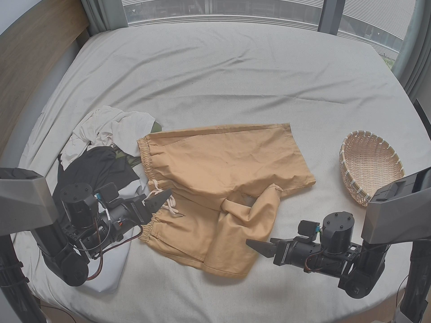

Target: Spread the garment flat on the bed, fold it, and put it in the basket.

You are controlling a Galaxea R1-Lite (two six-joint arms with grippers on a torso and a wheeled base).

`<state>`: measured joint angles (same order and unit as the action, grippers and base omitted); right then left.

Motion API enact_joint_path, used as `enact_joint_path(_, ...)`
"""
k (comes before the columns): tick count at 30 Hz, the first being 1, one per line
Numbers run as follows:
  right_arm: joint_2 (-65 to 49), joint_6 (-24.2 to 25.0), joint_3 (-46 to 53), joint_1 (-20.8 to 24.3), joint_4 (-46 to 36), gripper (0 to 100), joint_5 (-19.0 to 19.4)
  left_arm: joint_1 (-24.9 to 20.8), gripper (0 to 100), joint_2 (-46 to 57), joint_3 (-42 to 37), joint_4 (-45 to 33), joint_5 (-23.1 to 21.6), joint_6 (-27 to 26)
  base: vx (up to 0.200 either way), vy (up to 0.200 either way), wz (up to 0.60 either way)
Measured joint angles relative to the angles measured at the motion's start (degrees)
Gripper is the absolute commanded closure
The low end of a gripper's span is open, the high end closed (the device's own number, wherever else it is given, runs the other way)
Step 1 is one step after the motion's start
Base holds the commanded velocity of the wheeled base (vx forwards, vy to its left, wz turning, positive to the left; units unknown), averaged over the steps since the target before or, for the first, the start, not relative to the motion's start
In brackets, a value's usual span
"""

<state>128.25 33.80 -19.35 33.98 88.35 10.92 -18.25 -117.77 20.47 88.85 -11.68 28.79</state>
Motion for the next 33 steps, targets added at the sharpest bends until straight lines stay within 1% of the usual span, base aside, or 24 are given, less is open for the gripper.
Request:
enact_joint_path(5, 1.5, 0.0, -0.5, 0.3, 0.0, 0, -0.1, 0.1, 0, 0.0, -0.2, 0.0, 0.0, 0.0, 0.0, 0.0, 0.0)
enact_joint_path(6, 1.8, 0.0, -0.5, 0.3, 0.0, 100, -0.3, 0.1, 0, 0.0, -0.2, 0.0, 0.0, 0.0, 0.0, 0.0, 0.0)
enact_joint_path(10, 2.8, 0.0, -1.0, 0.4, 0.0, 100, -1.0, 0.1, 0, 0.1, -0.2, 0.0, 0.0, 0.0, 0.0, 0.0, 0.0)
enact_joint_path(20, 2.5, 0.1, -0.3, 1.4, 0.0, 100, -1.2, 0.3, 0, 0.1, -0.5, 0.0, 0.1, 0.0, 0.0, 0.0, 0.0)
enact_joint_path(29, -4.5, 0.3, 4.5, 2.0, -0.1, 100, -0.7, 0.4, 0, 0.1, -0.6, 0.0, 0.1, 0.0, 0.0, 0.0, 0.0)
enact_joint_path(33, -5.9, 0.2, 3.9, 2.1, -0.1, 100, -0.4, 0.4, 0, 0.1, -0.9, 0.0, 0.1, 0.0, 0.0, 0.0, 0.0)
